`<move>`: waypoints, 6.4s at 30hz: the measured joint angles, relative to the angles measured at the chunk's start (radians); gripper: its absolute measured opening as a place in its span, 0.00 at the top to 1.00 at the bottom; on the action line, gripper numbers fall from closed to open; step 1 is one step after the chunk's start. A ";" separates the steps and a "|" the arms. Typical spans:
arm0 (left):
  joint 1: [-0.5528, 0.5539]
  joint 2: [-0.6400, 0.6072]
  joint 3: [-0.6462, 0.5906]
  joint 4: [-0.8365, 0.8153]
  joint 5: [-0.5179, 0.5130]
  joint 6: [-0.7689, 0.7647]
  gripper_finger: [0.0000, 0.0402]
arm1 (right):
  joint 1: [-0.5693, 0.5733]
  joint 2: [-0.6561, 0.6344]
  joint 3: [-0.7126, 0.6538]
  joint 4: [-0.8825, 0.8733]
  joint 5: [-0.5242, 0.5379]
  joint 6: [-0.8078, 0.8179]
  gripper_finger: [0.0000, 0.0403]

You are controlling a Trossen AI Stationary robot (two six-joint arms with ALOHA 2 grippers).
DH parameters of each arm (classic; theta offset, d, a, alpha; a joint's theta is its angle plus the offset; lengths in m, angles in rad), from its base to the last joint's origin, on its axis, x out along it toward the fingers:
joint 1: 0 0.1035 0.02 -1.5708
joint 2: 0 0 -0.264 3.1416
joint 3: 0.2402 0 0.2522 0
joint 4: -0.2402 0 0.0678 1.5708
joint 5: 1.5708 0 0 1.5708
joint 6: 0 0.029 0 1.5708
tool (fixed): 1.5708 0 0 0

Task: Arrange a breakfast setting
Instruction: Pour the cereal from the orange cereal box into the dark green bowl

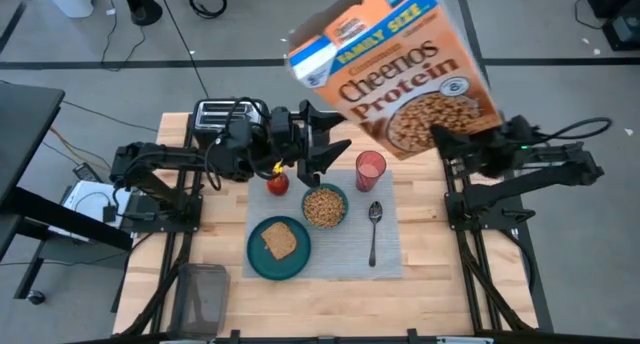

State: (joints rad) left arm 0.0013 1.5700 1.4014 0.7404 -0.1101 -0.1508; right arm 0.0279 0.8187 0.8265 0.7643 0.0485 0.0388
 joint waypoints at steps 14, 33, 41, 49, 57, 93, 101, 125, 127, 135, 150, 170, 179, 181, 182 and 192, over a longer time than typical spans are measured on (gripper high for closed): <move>0.006 0.000 0.000 0.048 -0.023 0.053 0.22 | -0.056 0.274 0.000 0.321 -0.041 0.100 0.51; 0.122 -0.078 -0.001 -0.029 0.060 0.070 0.51 | -0.085 0.185 0.114 -0.308 -0.013 0.059 0.22; 0.138 -0.240 0.002 -0.464 0.113 0.217 0.53 | -0.085 0.084 0.393 -1.090 -0.023 0.039 0.03; 0.067 -0.237 0.007 -0.527 0.103 0.284 0.53 | -0.084 0.099 0.532 -1.165 -0.011 -0.018 0.03; 0.044 -0.243 -0.003 -0.494 0.076 0.274 0.53 | -0.084 0.085 0.547 -1.332 0.007 0.016 0.02; -0.010 -0.159 -0.002 -0.762 0.023 0.238 0.53 | -0.080 0.059 0.546 -1.148 -0.213 0.122 0.01; -0.013 -0.153 -0.001 -0.757 0.040 0.233 0.53 | -0.078 0.055 0.546 -1.148 -0.066 0.060 0.01; -0.012 -0.103 -0.001 -0.743 0.003 0.207 0.53 | -0.079 0.219 0.546 -1.014 -0.229 0.120 0.09; -0.012 -0.102 -0.001 -0.742 0.002 0.207 0.53 | -0.079 0.235 0.546 -1.018 -0.233 0.122 0.16; -0.010 -0.104 -0.001 -0.728 0.010 0.204 0.53 | -0.076 0.256 0.550 -1.039 -0.242 0.107 0.39; 0.020 -0.112 -0.001 -0.699 -0.013 0.139 0.33 | -0.077 0.236 0.545 -1.058 -0.163 0.086 0.55; 0.018 -0.491 0.001 -1.215 -0.094 -0.131 0.22 | -0.078 -0.061 0.444 -1.372 0.607 0.007 0.55; 0.017 -0.540 0.001 -1.225 -0.123 -0.145 0.22 | -0.077 -0.144 0.055 -1.202 0.966 0.075 0.56; 0.017 -0.539 0.001 -1.228 -0.123 -0.145 0.22 | -0.077 -0.154 -0.033 -1.112 1.005 0.068 0.56; 0.017 -0.538 0.001 -1.230 -0.123 -0.145 0.22 | -0.078 -0.160 -0.080 -1.055 1.025 0.060 0.56; 0.017 -0.536 0.001 -1.256 -0.122 -0.179 0.22 | -0.241 -0.190 -0.390 -0.549 1.039 -0.020 0.56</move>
State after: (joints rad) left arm 0.0185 1.0340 1.4020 -0.5155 -0.2317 -0.3302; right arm -0.2134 0.6285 0.4367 0.2156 1.0871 0.0188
